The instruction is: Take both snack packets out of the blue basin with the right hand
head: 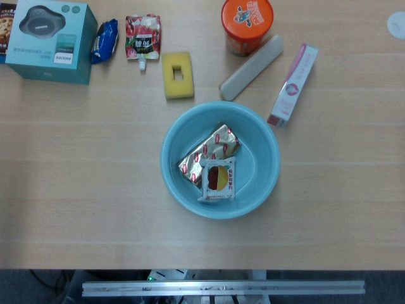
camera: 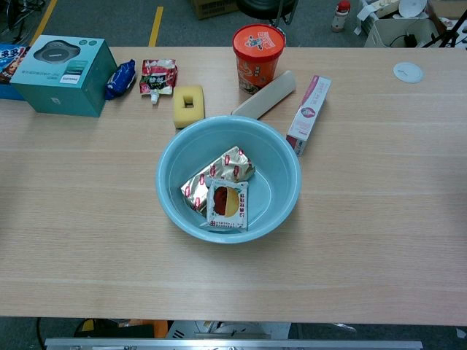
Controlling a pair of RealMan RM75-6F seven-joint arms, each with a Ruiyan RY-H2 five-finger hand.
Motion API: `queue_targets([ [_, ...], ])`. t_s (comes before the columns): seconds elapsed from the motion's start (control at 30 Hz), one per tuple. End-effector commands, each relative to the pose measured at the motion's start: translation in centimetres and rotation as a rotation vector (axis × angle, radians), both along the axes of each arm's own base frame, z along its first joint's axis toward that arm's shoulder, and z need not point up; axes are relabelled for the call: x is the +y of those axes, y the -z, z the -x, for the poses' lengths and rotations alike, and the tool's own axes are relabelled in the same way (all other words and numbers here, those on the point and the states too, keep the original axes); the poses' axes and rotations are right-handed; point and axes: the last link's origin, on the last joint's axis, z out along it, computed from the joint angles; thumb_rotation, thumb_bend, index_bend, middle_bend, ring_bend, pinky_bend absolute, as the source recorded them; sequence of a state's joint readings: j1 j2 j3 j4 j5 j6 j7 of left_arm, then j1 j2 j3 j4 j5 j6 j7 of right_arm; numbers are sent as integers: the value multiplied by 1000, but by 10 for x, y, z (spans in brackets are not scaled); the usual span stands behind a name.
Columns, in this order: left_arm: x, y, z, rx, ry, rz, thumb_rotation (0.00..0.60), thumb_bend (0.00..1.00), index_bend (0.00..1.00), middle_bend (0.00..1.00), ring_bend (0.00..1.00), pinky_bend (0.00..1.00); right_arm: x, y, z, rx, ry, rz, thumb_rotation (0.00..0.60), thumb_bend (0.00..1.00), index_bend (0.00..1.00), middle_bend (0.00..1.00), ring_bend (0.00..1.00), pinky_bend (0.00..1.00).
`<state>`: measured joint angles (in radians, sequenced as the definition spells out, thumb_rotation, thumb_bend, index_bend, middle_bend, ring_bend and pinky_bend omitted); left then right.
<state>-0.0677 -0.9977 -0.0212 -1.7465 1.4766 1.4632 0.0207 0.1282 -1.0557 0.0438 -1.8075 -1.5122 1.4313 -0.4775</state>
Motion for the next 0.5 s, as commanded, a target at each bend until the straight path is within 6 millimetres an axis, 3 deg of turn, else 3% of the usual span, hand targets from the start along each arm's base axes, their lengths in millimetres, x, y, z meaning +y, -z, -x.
queue_targets([
  [0.03, 0, 0, 0, 0, -1, 1, 600, 359, 220, 187, 109, 100, 1, 0, 1, -2, 3, 0, 600, 132, 416, 404, 299, 456],
  [0.3, -1, 0, -2, 0, 4, -1, 600, 359, 220, 187, 109, 100, 1, 0, -4, -39, -21, -34, 600, 132, 416, 404, 299, 456],
  [0.5, 0, 0, -4, 1, 10, 2, 600, 360, 220, 187, 109, 101, -15, 7, -29, -46, -107, -121, 600, 132, 416, 404, 299, 456],
])
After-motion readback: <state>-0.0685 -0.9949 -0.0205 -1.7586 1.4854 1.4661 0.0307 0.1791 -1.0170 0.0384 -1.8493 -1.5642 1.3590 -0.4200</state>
